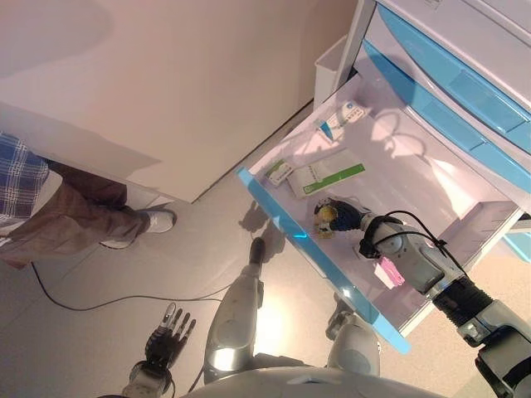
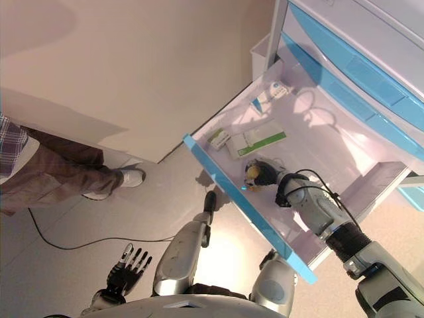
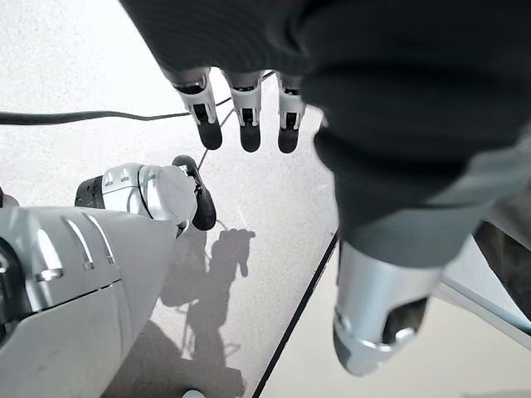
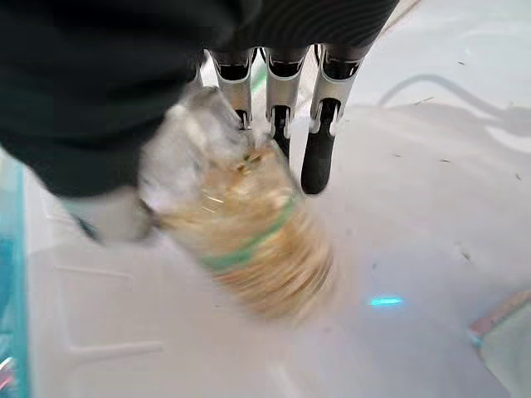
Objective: Open the drawer and pick up the medicine
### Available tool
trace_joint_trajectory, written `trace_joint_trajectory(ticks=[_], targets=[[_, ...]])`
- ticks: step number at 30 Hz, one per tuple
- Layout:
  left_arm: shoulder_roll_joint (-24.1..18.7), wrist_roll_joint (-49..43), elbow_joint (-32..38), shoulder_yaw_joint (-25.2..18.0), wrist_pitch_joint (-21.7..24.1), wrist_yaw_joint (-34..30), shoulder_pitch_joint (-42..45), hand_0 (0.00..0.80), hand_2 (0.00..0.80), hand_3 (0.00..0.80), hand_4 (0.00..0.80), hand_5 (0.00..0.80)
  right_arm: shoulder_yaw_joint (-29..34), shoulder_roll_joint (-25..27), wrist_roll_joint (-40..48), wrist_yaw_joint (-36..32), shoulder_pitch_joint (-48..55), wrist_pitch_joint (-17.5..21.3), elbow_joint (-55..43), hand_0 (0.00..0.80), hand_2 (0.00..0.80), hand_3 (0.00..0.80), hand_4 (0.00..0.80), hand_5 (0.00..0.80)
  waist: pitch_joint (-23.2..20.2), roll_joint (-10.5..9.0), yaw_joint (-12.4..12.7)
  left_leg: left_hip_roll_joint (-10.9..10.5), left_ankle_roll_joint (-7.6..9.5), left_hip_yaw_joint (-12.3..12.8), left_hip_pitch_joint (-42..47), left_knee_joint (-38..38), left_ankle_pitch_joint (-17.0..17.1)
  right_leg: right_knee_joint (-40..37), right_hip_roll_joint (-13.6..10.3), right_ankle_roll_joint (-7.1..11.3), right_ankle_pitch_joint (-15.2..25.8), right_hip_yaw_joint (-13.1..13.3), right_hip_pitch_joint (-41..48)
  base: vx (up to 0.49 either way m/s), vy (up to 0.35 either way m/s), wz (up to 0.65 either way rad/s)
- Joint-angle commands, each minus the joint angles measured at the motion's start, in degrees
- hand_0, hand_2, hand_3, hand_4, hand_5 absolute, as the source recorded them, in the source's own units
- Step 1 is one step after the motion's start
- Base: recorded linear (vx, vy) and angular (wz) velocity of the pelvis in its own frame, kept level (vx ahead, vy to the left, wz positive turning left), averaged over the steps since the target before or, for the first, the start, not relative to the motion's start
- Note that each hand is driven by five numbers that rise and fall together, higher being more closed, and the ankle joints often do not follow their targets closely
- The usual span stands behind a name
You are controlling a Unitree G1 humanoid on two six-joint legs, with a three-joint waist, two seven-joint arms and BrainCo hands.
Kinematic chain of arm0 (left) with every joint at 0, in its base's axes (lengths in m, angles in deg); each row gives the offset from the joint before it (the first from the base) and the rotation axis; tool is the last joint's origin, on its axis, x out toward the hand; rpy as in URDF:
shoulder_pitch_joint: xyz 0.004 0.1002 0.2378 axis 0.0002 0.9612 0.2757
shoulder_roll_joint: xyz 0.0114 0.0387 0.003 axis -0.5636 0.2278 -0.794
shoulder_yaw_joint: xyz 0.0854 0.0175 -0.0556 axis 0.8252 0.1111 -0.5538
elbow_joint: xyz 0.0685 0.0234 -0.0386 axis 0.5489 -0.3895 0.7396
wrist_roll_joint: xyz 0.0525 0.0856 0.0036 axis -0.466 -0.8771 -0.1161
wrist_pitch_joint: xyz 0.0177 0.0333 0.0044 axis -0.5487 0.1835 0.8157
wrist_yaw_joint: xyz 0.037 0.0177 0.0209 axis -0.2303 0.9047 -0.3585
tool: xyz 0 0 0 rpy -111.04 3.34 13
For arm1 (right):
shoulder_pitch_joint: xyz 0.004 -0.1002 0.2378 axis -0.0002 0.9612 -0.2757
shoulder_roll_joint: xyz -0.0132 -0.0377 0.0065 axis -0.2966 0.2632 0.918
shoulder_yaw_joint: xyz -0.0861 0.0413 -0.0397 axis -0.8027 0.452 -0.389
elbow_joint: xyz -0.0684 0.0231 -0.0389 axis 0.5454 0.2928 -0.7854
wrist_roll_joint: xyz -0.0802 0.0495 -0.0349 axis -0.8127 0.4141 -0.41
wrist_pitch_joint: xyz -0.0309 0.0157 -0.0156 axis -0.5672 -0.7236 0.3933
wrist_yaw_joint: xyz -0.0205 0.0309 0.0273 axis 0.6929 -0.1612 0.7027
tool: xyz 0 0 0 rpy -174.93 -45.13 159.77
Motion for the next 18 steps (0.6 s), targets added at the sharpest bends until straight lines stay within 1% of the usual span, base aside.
trace_joint_trajectory(ticks=[1, 4, 11, 18], targets=[[-1.22, 0.37, 0.51, 1.62, 0.05, -0.12, 1.05, 0.0, 0.0, 0.0, 0.0, 0.0, -1.07, -1.12, -0.34, 0.36, -1.27, 1.44, -3.07, 0.8, 0.8, 0.8, 0.8, 0.8, -1.36, -0.74, 1.3, 2.18, -0.45, -0.22, 1.24, 6.12, -6.34, 2.56, -0.55, -1.56, 4.61, 0.04, -5.13, 0.0, 0.0, 0.0], [-1.23, 0.35, 0.54, 1.65, 0.06, -0.3, 1.21, 0.0, 0.0, 0.0, 0.0, 0.0, -0.82, -0.89, -0.44, 0.61, -0.91, 1.9, -3.23, 0.8, 0.8, 0.8, 0.8, 0.8, -1.45, -0.75, 1.18, 2.23, -0.44, -0.16, 1.41, 5.98, -6.31, 2.58, -0.49, -1.54, 4.6, 0.13, -5.11, 0.0, 0.0, 0.0], [-0.95, 0.02, 0.87, 1.81, 0.41, -0.17, 1.3, 0.0, 0.0, 0.0, 0.0, 0.0, 0.03, -0.33, 0.22, 1.74, -0.64, 4.3, -4.5, 0.8, 0.8, 0.8, 0.8, 0.8, -1.73, -0.93, 0.74, 2.39, -0.42, 0.04, 1.48, 5.84, -6.2, 2.4, -0.41, -1.54, 4.81, 0.27, -5.2, 0.0, 0.0, 0.0], [-0.51, 0.16, 1.45, 1.98, 1.02, 0.74, 1.42, 0.0, 0.0, 0.0, 0.0, 0.0, 2.1, 1.02, 1.97, 0.56, -0.89, 6.35, -12.69, 0.8, 0.8, 0.8, 0.8, 0.8, -2.81, -1.42, -0.19, 2.91, -0.59, 0.63, 2.6, 4.79, -6.08, 1.67, 0.06, -1.41, 4.92, 0.8, -4.62, 0.001, -0.002, -0.01]])
